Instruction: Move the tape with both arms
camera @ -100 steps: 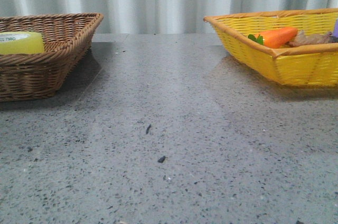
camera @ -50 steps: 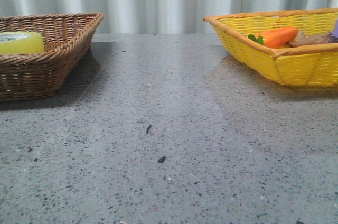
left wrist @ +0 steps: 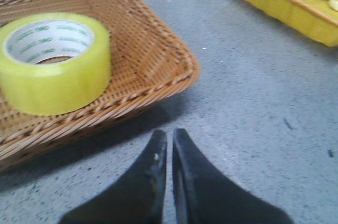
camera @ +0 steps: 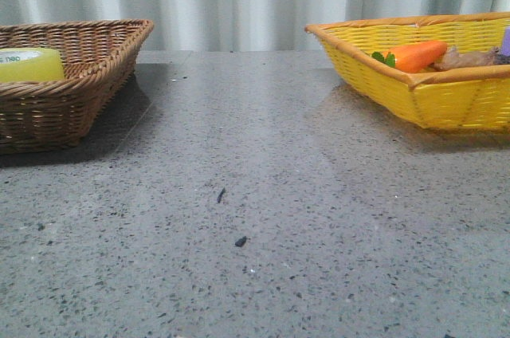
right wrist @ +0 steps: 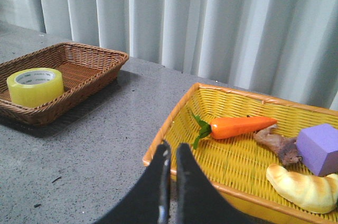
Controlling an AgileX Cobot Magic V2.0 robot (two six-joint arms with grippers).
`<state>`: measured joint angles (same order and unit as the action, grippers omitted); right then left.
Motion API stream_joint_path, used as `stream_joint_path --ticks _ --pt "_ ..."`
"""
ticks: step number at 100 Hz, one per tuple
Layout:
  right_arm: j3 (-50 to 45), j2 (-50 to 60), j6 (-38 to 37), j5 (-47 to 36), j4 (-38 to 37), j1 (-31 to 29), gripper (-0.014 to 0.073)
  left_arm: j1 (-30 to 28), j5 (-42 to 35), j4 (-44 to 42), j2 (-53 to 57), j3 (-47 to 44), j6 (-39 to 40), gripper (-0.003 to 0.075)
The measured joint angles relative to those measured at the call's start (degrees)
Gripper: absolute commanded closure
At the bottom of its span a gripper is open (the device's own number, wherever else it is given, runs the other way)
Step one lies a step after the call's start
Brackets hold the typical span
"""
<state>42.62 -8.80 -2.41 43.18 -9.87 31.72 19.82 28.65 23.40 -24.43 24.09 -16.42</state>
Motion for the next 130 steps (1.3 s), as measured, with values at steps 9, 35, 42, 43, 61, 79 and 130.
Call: stream_joint_path --ticks 9,35,42,43,61,79,130 --pt "0.0 0.0 0.0 0.0 -0.1 0.0 0.0655 1.4 0.0 0.0 3.2 -0.4 0.0 0.0741" --pt "0.0 0.0 0.0 0.0 -0.1 0.0 0.0655 0.9 -9.7 -11.5 18.7 -8.6 -0.2 0.0741" --pt "0.0 0.0 0.0 0.0 -0.1 0.0 0.0655 -0.7 -11.9 -14.2 22.2 -12.5 0.9 0.0741" --pt "0.0 0.0 0.0 0.0 -0.1 0.0 0.0655 -1.1 -12.2 -14.5 22.8 -13.3 1.1 0.0741" --pt "0.0 0.0 0.0 0.0 -0.1 0.0 0.0655 -7.8 -13.0 -15.8 24.7 -22.0 11.8 0.0741" --pt "0.0 0.0 0.0 0.0 -0.1 0.0 0.0655 -11.9 -12.9 -16.0 24.7 -24.3 16.8 0.0741" --pt "0.0 0.0 0.0 0.0 -0.1 0.0 0.0655 -12.2 -9.3 -16.1 24.7 -24.3 17.5 0.0741"
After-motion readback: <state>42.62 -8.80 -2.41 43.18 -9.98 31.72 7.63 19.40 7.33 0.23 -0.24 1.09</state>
